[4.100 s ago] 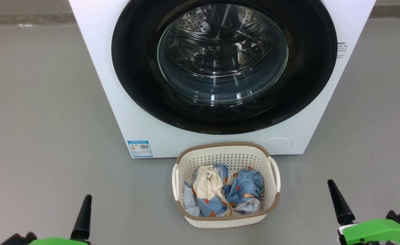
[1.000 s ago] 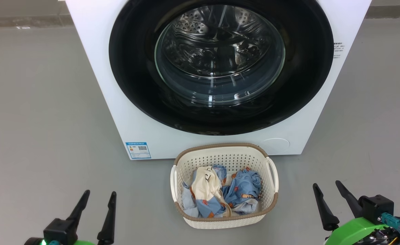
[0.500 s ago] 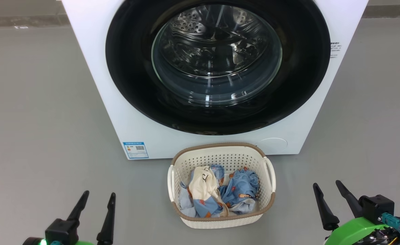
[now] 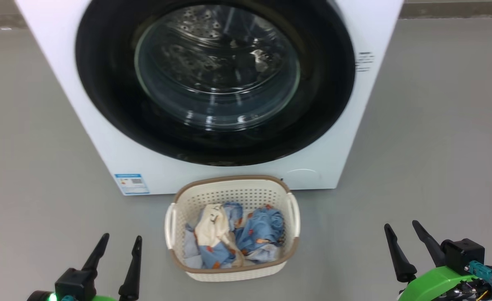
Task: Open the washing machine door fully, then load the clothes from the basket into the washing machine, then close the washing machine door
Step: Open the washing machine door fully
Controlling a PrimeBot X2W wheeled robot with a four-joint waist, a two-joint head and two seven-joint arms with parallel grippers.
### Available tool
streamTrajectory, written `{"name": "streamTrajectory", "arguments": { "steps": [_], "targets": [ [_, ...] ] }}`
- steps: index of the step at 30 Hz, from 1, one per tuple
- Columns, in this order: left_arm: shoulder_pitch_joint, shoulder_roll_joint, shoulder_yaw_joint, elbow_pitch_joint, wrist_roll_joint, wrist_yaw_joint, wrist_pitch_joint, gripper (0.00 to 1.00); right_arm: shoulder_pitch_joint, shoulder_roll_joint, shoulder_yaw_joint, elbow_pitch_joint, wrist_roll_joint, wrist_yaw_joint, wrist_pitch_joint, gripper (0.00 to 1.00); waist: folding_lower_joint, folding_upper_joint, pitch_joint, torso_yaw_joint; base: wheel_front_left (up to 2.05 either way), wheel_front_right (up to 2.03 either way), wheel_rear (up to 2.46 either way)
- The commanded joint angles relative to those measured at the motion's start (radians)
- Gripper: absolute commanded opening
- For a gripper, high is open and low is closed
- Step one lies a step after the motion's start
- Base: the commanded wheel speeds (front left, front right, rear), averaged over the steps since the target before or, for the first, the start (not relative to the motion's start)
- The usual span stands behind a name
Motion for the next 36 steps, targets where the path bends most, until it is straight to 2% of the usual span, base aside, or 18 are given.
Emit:
{"name": "streamTrajectory", "arguments": {
  "steps": [1, 16, 34, 35, 36],
  "targets": [
    [-0.033, 0.014, 0.035, -0.028, 0.011, -0.003, -0.008, 1.00, -0.030, -0.011, 0.023, -0.025, -0.005, 0.002, -0.013, 1.00, 0.0000, 0.0000, 0.000, -0.001, 1.23, 1.23, -2.46],
    [-0.028, 0.007, 0.047, -0.047, -0.014, -0.003, -0.008, 1.00, -0.028, -0.013, 0.024, -0.026, -0.002, 0.002, -0.013, 1.00, 0.0000, 0.0000, -0.008, -0.004, 1.05, 1.05, -2.10],
    [-0.028, 0.003, 0.032, -0.045, -0.024, -0.003, -0.008, 1.00, -0.035, 0.002, 0.015, -0.038, 0.032, 0.002, -0.013, 1.00, 0.0000, 0.0000, -0.002, -0.004, 0.14, 0.14, -0.28],
    [-0.028, 0.002, 0.031, -0.045, -0.026, -0.003, -0.008, 1.00, -0.038, 0.007, 0.014, -0.040, 0.047, 0.002, -0.013, 0.96, 0.0000, 0.0000, -0.001, -0.003, 0.00, 0.00, 0.00],
    [-0.028, 0.001, 0.030, -0.044, -0.029, -0.003, -0.008, 1.00, -0.041, 0.012, 0.013, -0.042, 0.066, 0.002, -0.013, 0.39, 0.0000, 0.0000, -0.001, -0.002, 0.00, 0.00, 0.00]
  ]
}}
